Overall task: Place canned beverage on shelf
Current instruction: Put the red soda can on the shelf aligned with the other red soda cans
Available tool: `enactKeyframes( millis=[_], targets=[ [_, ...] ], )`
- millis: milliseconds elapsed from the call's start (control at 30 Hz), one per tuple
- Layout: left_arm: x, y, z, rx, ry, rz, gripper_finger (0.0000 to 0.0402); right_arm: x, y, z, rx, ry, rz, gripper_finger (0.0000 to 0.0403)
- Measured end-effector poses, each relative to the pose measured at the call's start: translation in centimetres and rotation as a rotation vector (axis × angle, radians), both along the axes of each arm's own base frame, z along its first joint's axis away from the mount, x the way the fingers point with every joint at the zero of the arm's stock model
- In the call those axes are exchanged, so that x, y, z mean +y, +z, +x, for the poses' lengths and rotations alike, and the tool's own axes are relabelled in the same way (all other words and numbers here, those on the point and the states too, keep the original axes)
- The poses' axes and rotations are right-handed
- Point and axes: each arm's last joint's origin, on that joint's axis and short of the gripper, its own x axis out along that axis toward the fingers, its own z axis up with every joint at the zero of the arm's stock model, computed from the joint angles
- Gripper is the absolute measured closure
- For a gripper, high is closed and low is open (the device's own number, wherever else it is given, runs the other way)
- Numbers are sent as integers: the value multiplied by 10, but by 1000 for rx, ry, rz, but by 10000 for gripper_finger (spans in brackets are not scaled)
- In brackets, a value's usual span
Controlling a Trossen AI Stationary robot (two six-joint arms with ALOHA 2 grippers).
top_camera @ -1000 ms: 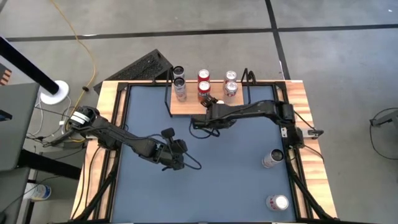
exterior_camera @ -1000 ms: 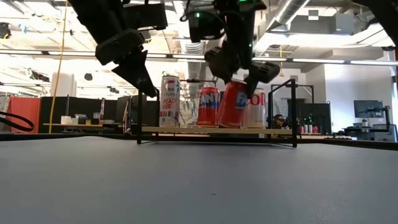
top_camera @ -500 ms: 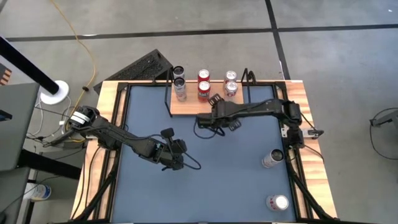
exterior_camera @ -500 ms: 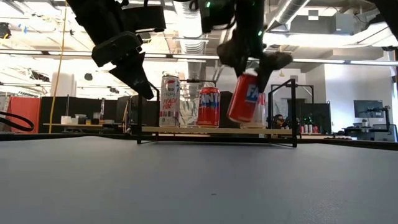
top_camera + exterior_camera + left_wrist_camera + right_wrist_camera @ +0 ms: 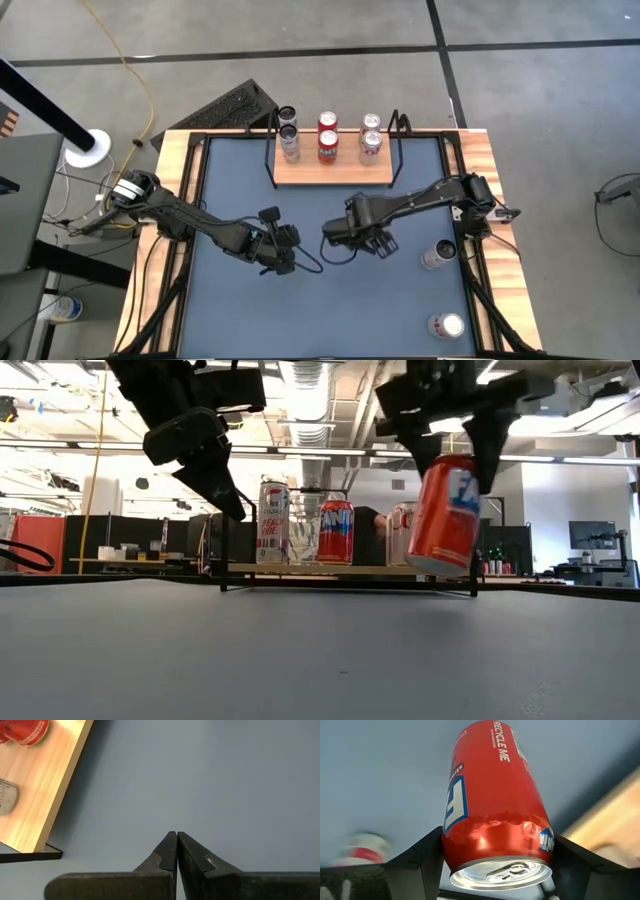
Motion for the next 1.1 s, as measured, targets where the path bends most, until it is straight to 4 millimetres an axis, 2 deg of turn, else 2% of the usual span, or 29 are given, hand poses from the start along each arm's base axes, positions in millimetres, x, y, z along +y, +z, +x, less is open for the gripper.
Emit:
enactKeyframes(
  millis=[167, 333, 400, 700, 1100],
  targets=[
    [0, 0, 0, 0, 0, -1, 402, 10, -1, -2, -15, -85, 53, 122],
    [0, 0, 0, -5, 10, -8, 402, 13, -5, 1, -27, -35, 95, 122],
    [0, 0, 0, -6, 11, -10, 402, 14, -5, 3, -51, -65, 95, 122],
    [0, 0, 0, -8, 13, -12, 402, 3, -5, 4, -74, -238, 69, 115],
    [0, 0, 0, -8, 13, -12, 402, 0, -5, 5, -89, -266, 72, 91]
  ],
)
